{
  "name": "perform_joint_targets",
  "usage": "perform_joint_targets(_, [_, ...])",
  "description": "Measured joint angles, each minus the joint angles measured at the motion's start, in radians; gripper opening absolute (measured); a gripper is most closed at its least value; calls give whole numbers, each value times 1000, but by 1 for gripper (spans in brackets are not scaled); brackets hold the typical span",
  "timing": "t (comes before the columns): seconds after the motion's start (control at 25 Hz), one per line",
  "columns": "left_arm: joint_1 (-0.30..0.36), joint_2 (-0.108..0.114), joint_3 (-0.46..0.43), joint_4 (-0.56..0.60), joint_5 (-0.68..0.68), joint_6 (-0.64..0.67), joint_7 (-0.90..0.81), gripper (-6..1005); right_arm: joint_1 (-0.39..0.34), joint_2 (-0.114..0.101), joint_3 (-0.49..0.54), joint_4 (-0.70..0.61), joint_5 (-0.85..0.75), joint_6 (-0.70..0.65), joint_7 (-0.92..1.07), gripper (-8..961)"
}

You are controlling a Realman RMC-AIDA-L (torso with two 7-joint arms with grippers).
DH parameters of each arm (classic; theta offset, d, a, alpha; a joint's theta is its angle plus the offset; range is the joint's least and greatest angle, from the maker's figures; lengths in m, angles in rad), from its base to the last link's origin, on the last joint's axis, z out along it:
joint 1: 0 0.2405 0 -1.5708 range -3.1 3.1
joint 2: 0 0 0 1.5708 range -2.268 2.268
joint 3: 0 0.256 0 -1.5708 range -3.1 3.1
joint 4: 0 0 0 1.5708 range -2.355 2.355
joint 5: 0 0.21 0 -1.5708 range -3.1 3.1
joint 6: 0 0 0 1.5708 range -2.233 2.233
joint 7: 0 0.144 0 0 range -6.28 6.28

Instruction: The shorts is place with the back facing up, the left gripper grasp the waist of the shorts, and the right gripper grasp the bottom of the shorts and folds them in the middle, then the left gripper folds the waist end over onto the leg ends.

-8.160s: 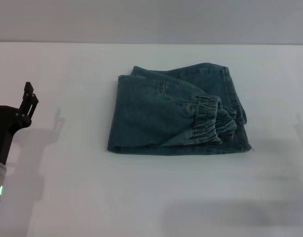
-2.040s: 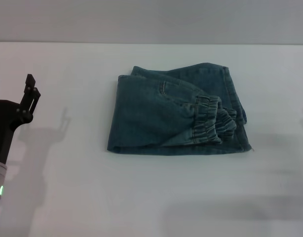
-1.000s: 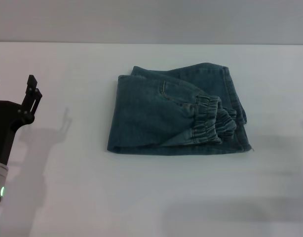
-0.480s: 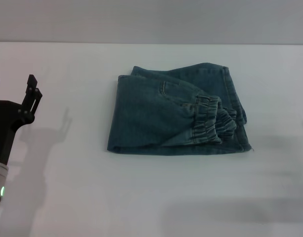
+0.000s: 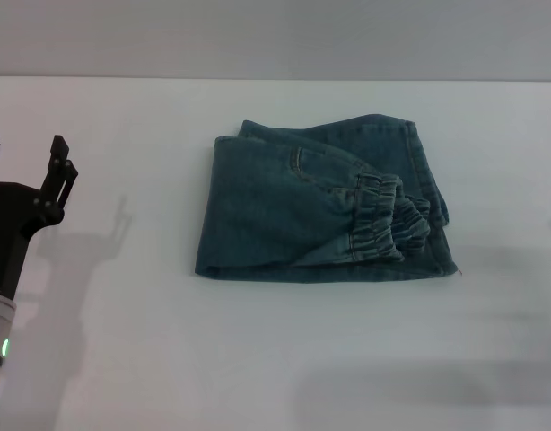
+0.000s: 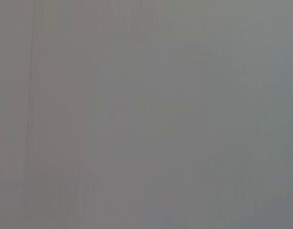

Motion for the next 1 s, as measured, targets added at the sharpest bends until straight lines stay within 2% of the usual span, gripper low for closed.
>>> perform_joint_targets(1.0, [-13,0,-8,9,0,-6,0,797,0,0,6,0,0,0,-2,727])
